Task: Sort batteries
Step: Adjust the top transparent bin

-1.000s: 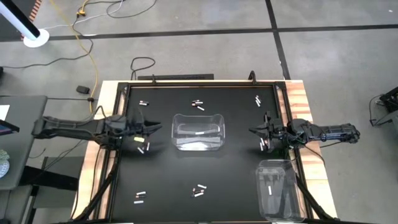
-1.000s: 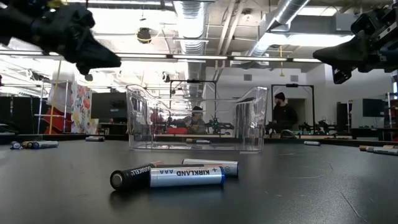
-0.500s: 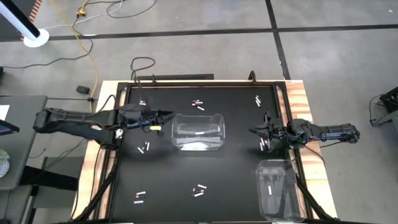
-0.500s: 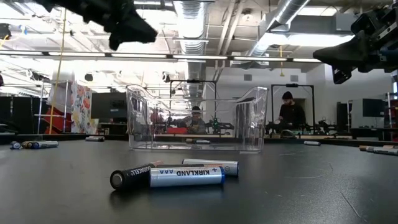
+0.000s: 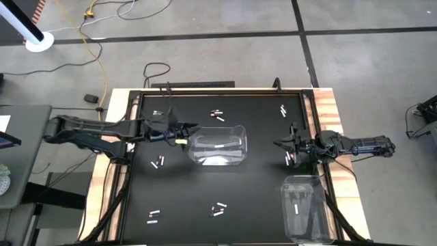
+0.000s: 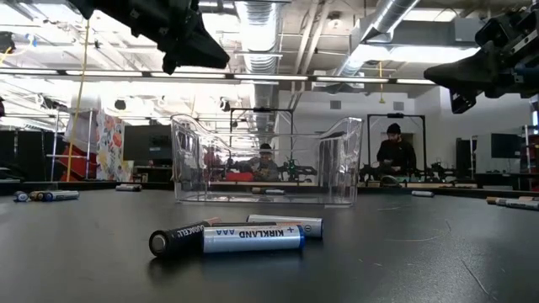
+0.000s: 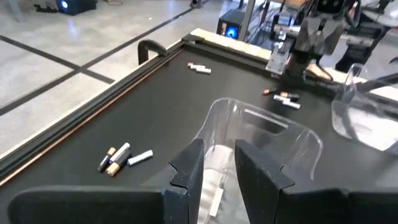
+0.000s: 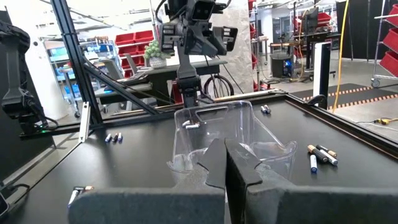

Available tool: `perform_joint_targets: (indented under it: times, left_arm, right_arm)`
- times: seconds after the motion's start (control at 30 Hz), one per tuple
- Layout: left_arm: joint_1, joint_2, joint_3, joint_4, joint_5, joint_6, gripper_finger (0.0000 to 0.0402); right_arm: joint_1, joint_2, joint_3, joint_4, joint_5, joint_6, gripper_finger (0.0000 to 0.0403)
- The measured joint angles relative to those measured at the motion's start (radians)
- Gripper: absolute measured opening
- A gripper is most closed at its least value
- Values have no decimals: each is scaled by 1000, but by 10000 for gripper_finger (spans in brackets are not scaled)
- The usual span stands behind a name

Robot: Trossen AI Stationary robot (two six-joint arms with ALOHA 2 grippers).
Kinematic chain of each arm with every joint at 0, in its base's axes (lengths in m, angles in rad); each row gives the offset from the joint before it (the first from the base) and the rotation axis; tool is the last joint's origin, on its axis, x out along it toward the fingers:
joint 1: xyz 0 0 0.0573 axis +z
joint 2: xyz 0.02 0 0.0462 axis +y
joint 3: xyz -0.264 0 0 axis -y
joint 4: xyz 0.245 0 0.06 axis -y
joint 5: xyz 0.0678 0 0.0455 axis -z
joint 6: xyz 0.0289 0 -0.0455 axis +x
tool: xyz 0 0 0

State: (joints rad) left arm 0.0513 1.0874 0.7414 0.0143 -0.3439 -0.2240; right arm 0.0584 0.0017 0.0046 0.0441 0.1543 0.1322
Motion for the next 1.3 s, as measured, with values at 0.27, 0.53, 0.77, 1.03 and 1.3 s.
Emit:
perform_joint_targets:
  times: [0.27,0.53,0.77,1.03,1.3]
  left_arm:
    - [12,11,0,-15,0,81,131]
    - [28,8,0,-43,0,-13,182]
    - [22,8,0,-14,1,-9,184]
    - [118,40,92,-226,52,-8,183]
    - [221,253,382,-518,155,203,181]
  right_arm:
    - [0,0,0,0,0,0,14]
    - [0,0,0,0,0,0,14]
    - [0,0,0,0,0,0,14]
    - [0,0,0,0,0,0,14]
    - [0,0,0,0,0,0,14]
